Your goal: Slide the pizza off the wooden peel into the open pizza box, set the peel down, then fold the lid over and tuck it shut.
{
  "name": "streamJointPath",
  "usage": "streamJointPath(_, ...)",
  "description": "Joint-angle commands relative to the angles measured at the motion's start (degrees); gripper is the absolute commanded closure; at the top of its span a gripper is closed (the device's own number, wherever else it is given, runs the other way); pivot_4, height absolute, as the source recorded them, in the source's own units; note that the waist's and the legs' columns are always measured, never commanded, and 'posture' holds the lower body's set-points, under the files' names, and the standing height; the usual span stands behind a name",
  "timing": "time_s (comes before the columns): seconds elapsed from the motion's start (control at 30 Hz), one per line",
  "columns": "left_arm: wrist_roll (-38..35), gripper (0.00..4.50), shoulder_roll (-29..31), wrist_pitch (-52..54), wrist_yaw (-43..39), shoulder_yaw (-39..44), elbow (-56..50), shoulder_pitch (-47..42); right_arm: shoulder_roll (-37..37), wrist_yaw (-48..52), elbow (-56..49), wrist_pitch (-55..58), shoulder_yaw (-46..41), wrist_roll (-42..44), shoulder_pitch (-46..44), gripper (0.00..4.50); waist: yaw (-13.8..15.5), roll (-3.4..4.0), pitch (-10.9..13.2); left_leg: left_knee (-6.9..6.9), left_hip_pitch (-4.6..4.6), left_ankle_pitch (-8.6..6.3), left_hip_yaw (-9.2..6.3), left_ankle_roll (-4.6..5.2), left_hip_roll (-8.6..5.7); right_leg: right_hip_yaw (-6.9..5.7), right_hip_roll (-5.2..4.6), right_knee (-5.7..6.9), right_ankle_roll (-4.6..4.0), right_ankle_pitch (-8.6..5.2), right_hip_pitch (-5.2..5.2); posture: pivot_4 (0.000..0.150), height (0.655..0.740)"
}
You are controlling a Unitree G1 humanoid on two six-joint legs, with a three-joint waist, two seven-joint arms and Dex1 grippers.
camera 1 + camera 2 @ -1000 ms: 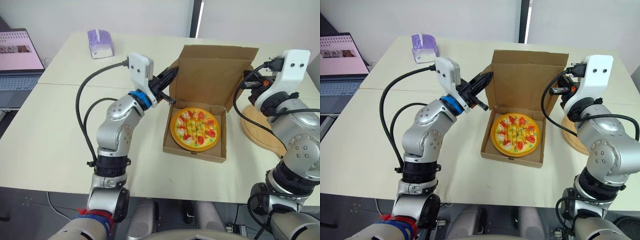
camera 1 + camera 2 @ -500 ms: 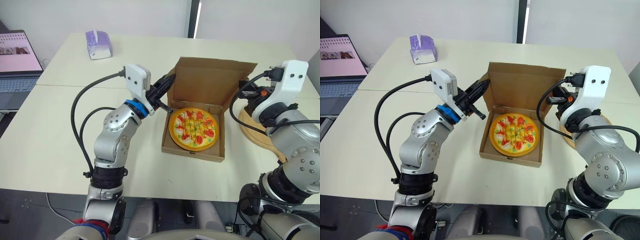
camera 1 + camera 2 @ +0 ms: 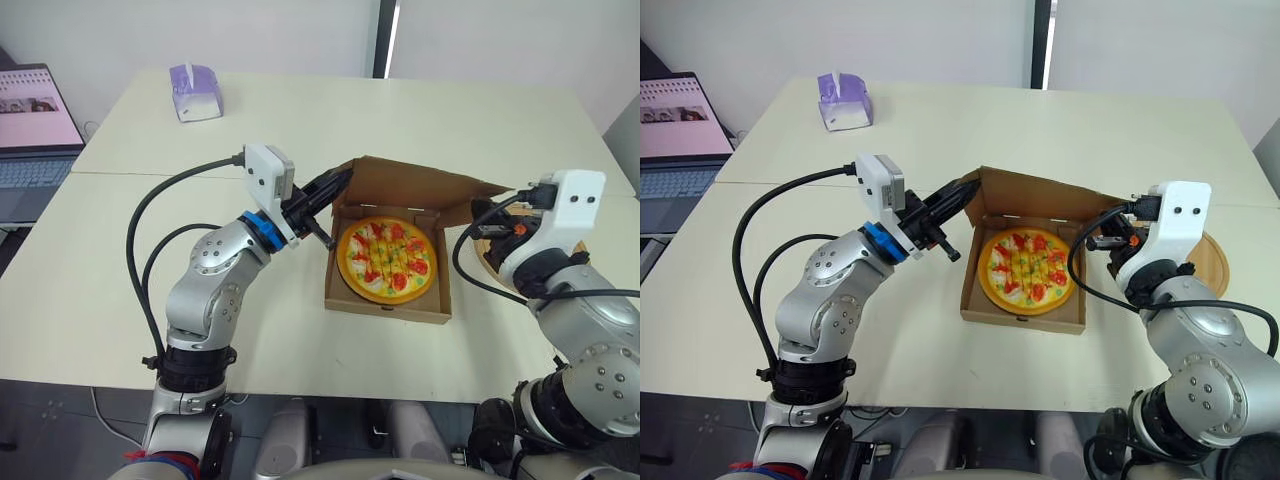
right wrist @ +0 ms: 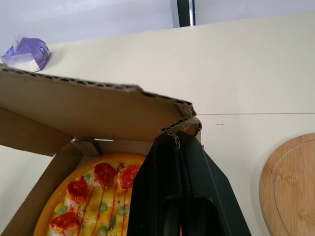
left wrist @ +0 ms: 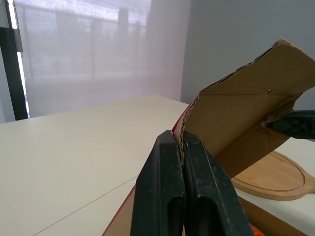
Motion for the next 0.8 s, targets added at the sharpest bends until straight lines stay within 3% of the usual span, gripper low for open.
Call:
streamJointPath(0.03, -0.4, 4.50, -0.1, -1.7, -0.7, -1.4, -2.9, -0.2, -1.4, 2.7, -1.4, 0.7, -1.3, 0.9, 1.5, 4.10, 0.0, 0.00, 0.0, -0.01, 0.05, 0.00, -0.01, 0.00, 0.01, -0.01, 0.02, -0.04, 0.00, 0.00, 0.07, 0.150, 0.7192)
streamJointPath(0.13, 0.1, 4.50, 0.1, -2.7, -0.7, -1.5, -2.4, -0.2, -4.1, 5.7, -1.0, 0.7, -5.3, 2.2, 2.8, 3.27, 0.1, 0.00, 0.0, -0.01, 0.04, 0.00, -0.03, 0.01, -0.01, -0.02, 0.07, -0.07, 0.00, -0.01, 0.09, 0.150, 0.7192)
streamJointPath(0.4, 0.4, 4.50, 0.5, -4.5, -0.8, -1.9, -1.3, -0.2, -14.1, 14.6, 2.0, 0.7, -14.2, 11.7, 9.2, 0.42, 0.1, 0.00, 0.0, -0.06, 0.05, -0.01, -0.05, 0.02, 0.00, -0.04, 0.06, -0.12, 0.01, -0.01, 0.14, 0.150, 0.7192)
streamJointPath(0.6, 0.2, 4.50, 0.5, -4.7, -1.0, -2.1, -1.1, -0.2, -31.6, 22.7, 11.3, 0.3, -20.0, 16.6, 3.5, 0.42, 0.1, -0.03, 0.0, -0.06, 0.06, -0.03, 0.01, 0.05, -0.03, 0.00, 0.11, -0.19, 0.04, -0.03, 0.27, 0.150, 0.7192)
streamJointPath(0.7, -0.1, 4.50, 0.4, -4.4, -1.2, -2.1, -1.1, -0.1, -38.8, 23.5, 19.8, -3.5, -18.0, 15.2, -1.0, 1.03, 0.1, -0.04, 0.0, -0.08, 0.05, -0.03, 0.08, 0.06, -0.04, 0.08, 0.13, -0.18, 0.05, -0.03, 0.29, 0.150, 0.7192)
streamJointPath(0.8, -0.5, 4.50, 0.5, -4.1, -1.5, -2.1, -1.0, -0.1, -43.1, 25.0, 26.2, -8.0, -13.5, 15.0, -3.9, 2.08, 0.1, -0.06, 0.0, -0.10, 0.05, -0.03, 0.09, 0.06, 0.00, 0.08, 0.13, -0.22, 0.05, -0.04, 0.29, 0.150, 0.7192)
